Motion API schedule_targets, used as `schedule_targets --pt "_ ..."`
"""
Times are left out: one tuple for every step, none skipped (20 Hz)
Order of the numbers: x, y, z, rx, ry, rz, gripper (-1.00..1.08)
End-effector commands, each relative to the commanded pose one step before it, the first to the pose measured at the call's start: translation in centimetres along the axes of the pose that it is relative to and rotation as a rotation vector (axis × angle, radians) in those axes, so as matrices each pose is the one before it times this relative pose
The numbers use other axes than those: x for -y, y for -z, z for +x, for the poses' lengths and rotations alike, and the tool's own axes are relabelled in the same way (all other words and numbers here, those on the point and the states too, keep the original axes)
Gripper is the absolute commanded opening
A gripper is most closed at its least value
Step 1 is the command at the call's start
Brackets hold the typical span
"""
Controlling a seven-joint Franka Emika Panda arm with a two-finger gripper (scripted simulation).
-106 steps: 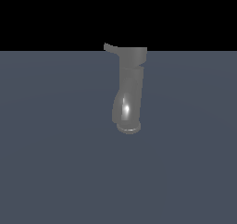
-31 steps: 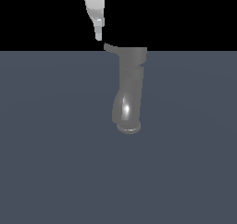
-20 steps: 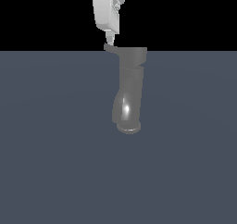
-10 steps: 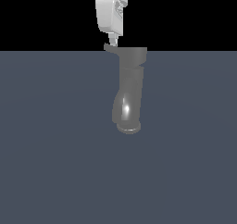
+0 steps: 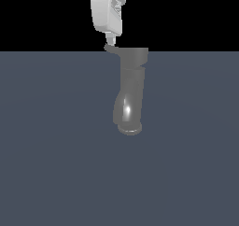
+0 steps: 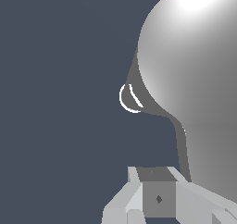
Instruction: Turn on the faucet by rotating a designated handle.
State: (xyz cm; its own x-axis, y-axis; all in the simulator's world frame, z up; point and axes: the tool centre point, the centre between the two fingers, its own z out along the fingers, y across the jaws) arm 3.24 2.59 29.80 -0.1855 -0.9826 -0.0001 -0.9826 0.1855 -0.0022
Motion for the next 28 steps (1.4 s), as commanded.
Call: schedule_targets --pt "-0.934 -0.002 -0.274 -0.00066 0.00097 -0.00234 -1.00" --pt "-0.322 0.000 -0.090 0.00000 0.00000 0.00000 -1.00" --pt "-0.318 0.010 -0.048 0.00022 -0.00064 0.00012 -1.00" --pt "-0.325 0.000 -0.091 0.00000 0.00000 0.00000 -1.00" --pt "-0.327 0.000 -0.092 0.00000 0.00000 0.00000 -1.00" --pt "-0.329 0.001 -0.092 0.00000 0.00000 0.00000 -1.00" --pt "-0.331 0.001 -0.093 0.00000 0.00000 0.00000 -1.00" --pt "-0.332 0.001 -0.094 0.00000 0.00000 0.00000 -1.00" --pt "-0.334 0.001 -0.095 0.00000 0.00000 0.00000 -1.00" --pt "-0.336 0.002 -0.096 0.00000 0.00000 0.00000 -1.00" --pt "0.000 0.000 0.000 0.00000 0.00000 0.00000 -1.00" --pt "0.690 -0.011 0.153 0.00345 -0.00225 0.00678 -1.00" --pt "-0.284 0.017 0.134 0.00000 0.00000 0.00000 -1.00" --pt "-0.269 -0.020 0.118 -0.00029 0.00016 -0.00061 -1.00" --pt "-0.286 0.018 0.136 0.00000 0.00000 0.00000 -1.00" --pt "-0.272 -0.019 0.119 -0.00028 0.00016 -0.00061 -1.00" --pt "-0.288 0.018 0.137 0.00000 0.00000 0.00000 -1.00" --pt "-0.289 0.018 0.137 0.00000 0.00000 0.00000 -1.00" --pt "-0.275 -0.018 0.120 -0.00028 0.00017 -0.00061 -1.00" --pt "-0.291 0.018 0.138 0.00000 0.00000 0.00000 -1.00" --pt "-0.277 -0.018 0.121 -0.00028 0.00017 -0.00061 -1.00" --pt "-0.293 0.018 0.139 0.00000 0.00000 0.00000 -1.00" --pt "-0.279 -0.017 0.122 -0.00028 0.00018 -0.00061 -1.00" --pt "-0.295 0.018 0.140 0.00000 0.00000 0.00000 -1.00" --pt "-0.281 -0.017 0.123 -0.00027 0.00019 -0.00061 -1.00" --pt "-0.297 0.018 0.141 0.00000 0.00000 0.00000 -1.00" --pt "-0.283 -0.016 0.124 -0.00027 0.00019 -0.00060 -1.00" --pt "-0.299 0.018 0.142 0.00000 0.00000 0.00000 -1.00"
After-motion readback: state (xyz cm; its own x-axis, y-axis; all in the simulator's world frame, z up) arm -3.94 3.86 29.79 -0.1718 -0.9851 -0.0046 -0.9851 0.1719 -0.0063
